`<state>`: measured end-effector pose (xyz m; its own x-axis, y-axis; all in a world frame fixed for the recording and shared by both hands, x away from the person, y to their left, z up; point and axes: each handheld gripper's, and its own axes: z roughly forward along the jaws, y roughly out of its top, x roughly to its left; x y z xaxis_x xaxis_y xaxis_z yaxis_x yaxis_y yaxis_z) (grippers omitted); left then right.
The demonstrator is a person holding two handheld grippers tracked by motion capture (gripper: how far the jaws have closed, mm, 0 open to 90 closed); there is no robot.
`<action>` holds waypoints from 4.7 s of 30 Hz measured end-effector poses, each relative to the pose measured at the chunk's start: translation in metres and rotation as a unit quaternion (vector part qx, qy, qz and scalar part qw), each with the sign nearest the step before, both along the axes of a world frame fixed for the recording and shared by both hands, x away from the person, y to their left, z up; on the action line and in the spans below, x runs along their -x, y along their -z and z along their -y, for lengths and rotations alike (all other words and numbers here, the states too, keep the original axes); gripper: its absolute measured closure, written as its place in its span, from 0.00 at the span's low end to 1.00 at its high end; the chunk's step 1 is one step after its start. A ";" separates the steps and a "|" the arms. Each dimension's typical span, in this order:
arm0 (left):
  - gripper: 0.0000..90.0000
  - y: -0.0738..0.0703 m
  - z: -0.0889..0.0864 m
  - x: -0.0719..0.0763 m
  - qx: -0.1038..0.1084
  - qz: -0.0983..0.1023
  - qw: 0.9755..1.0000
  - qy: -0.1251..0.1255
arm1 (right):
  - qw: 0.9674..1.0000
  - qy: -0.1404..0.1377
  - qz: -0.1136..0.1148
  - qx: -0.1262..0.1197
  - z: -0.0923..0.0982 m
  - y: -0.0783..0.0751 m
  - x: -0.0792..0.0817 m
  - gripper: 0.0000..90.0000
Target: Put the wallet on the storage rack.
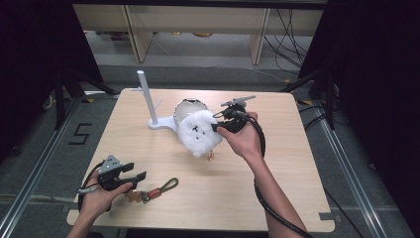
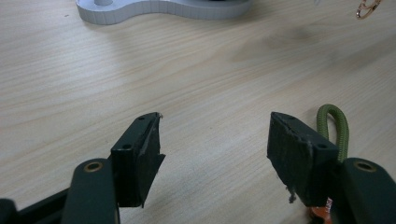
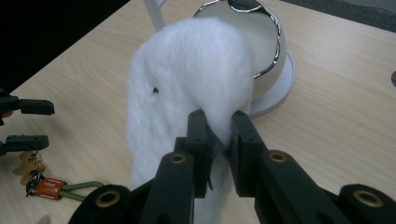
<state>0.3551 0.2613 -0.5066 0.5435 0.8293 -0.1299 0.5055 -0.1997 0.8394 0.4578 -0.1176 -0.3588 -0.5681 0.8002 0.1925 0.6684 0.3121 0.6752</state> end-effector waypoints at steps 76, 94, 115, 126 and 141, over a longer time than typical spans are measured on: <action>0.38 0.001 -0.004 0.003 0.010 0.006 1.000 -0.013 | 0.988 0.045 0.110 -0.095 -0.026 -0.014 -0.080 0.90; 0.38 0.001 -0.004 0.004 0.008 0.004 1.000 -0.012 | 0.986 0.059 0.119 -0.105 -0.029 0.001 -0.092 0.90; 0.37 0.001 -0.002 0.003 0.008 0.005 1.000 -0.007 | 0.987 0.071 0.112 -0.095 -0.028 0.023 -0.101 0.89; 0.37 0.002 -0.002 0.003 0.007 0.005 1.000 -0.008 | 0.990 0.063 0.103 -0.070 -0.025 0.034 -0.102 0.88; 0.37 0.001 -0.002 0.004 0.010 0.008 1.000 -0.009 | 0.994 0.063 0.088 -0.028 -0.028 0.042 -0.104 0.69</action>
